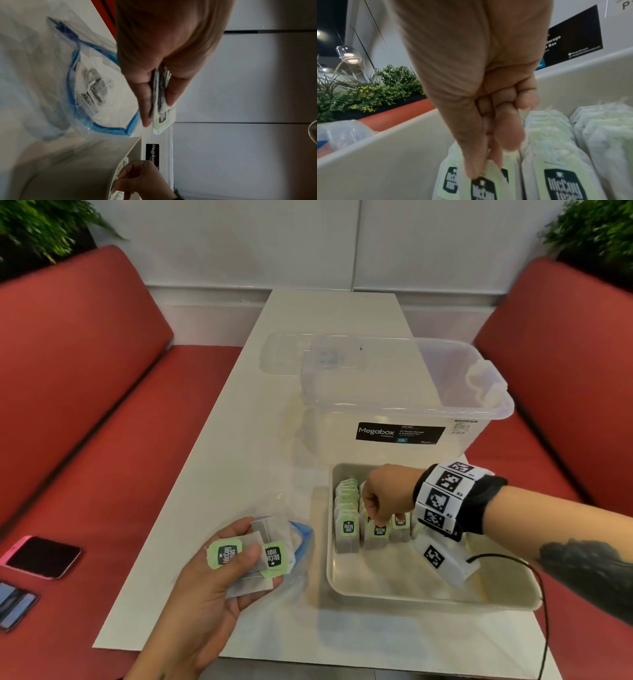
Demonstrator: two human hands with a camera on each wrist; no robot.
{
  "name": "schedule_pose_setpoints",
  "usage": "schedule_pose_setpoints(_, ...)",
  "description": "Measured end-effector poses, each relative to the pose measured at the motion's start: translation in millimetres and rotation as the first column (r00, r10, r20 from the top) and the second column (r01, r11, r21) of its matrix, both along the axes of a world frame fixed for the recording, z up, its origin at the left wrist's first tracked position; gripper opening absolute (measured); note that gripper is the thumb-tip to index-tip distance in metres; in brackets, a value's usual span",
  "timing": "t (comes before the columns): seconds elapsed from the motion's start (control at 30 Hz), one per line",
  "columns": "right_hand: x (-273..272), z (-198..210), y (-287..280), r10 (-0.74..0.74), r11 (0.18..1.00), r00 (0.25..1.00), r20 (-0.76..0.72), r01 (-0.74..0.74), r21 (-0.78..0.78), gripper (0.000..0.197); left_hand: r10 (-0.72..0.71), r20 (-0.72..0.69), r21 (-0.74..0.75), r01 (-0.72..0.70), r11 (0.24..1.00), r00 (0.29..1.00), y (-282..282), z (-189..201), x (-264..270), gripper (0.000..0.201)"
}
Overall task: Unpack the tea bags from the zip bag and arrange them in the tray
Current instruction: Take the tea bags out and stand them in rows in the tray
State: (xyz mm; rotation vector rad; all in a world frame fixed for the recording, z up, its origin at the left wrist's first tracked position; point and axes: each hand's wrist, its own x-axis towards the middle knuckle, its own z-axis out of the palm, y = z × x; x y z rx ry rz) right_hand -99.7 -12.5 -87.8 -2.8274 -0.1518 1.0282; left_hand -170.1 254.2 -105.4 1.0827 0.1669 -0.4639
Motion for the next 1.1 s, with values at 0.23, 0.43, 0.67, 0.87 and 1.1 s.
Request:
schedule_pose_setpoints(0.23,4.2,-6.7,4.3,0.066,0.995,0.998,-0.014,-0.067,-0.077,0.007,-0.006,0.002,-0.003,0.006,1.0,1.0,-0.3,3.9,-2.9,0.053)
schedule_pose_setpoints(0.43,4.4,-13.1,5.2,0.078,0.995,0.996,0.041,-0.075,-0.069,0.008,-0.029,-0.011,-0.021,0.029,0.999,1.0,-1.4,2.0,-3.2,0.105)
schedule_pose_setpoints(0.67,5.4,-17.5,2.7,0.065,0.995,0.994,0.091,-0.058,-0.078,0.01,-0.032,-0.029,-0.02,0.032,0.999,0.999,-2.3,-0.4,-5.9,0.106)
schedule_pose_setpoints(0.87,-4.7,-3.6,-3.7,0.092,0.993,0.981,0.174,-0.078,-0.084,0.012,-0.05,-0.023,-0.018,0.05,0.999,0.998,-2.6,-2.4,-4.0,0.089)
schedule_pose_setpoints(1.1,-23.8,16.8,11.4,0.173,0.984,0.976,0.13,-0.177,0.025,0.014,-0.041,-0.007,0.024,0.042,0.999,0.999,-11.9,-0.2,4.1,0.045)
